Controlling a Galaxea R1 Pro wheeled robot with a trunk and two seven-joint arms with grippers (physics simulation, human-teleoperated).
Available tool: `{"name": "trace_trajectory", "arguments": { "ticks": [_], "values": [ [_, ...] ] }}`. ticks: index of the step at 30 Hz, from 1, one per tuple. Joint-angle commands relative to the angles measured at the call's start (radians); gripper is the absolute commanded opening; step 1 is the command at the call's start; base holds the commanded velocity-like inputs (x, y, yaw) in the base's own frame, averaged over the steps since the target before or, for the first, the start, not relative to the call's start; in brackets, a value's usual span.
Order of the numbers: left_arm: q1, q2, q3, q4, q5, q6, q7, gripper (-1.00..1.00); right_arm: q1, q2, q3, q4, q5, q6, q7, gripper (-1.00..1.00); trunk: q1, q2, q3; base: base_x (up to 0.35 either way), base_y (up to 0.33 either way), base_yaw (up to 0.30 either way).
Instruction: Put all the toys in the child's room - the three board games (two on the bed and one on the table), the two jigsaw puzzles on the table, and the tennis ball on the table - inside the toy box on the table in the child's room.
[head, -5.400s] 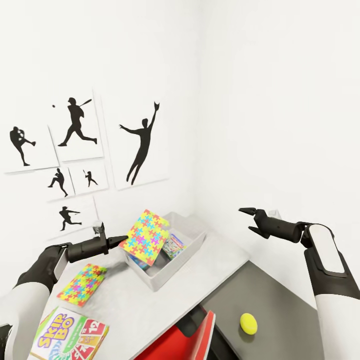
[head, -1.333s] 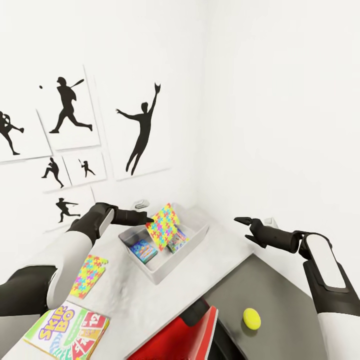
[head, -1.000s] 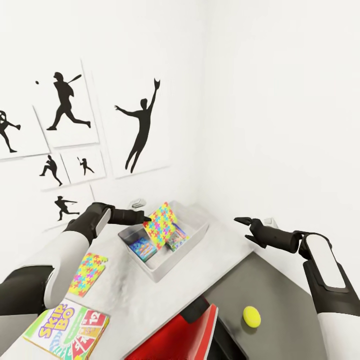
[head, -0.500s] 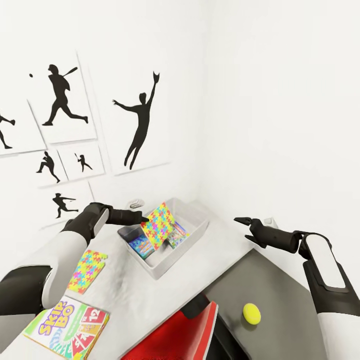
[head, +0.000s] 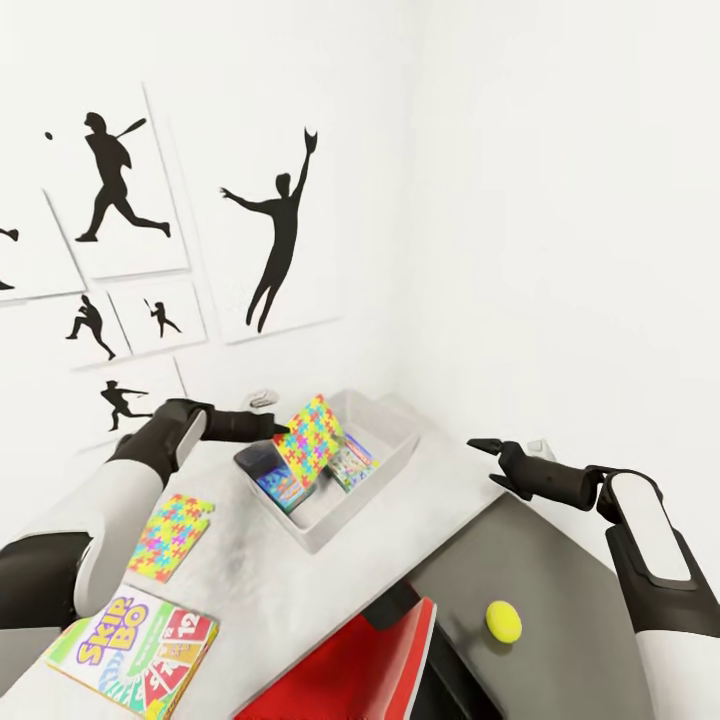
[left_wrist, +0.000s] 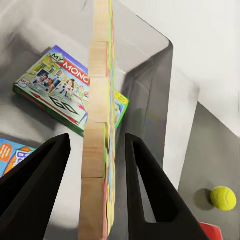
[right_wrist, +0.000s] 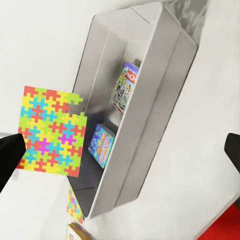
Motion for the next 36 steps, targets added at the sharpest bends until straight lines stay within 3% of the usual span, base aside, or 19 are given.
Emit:
{"name": "trace_trajectory", "arguments": {
  "ticks": [1,7,36],
  "values": [
    [-0.001,0.004,0.001,-0.004,-0.001,0.006,-0.014,-1.0,-0.001,0.0,0.0,-0.001,-0.011,0.003,-0.01,1.0,0.0,-0.002,-0.004,0.0,0.0,0.0],
    [-0.001,0.013,0.001,-0.01,-0.007,0.006,-0.063,-1.0,0.0,0.0,0.001,-0.001,-0.011,0.003,-0.01,1.0,0.0,-0.002,-0.013,0.0,0.0,0.0],
    [-0.001,0.018,0.001,-0.015,-0.006,0.003,-0.067,-1.0,0.002,0.0,0.0,0.001,-0.007,0.003,-0.01,1.0,0.0,-0.002,-0.061,0.0,0.0,0.0]
  ]
}}
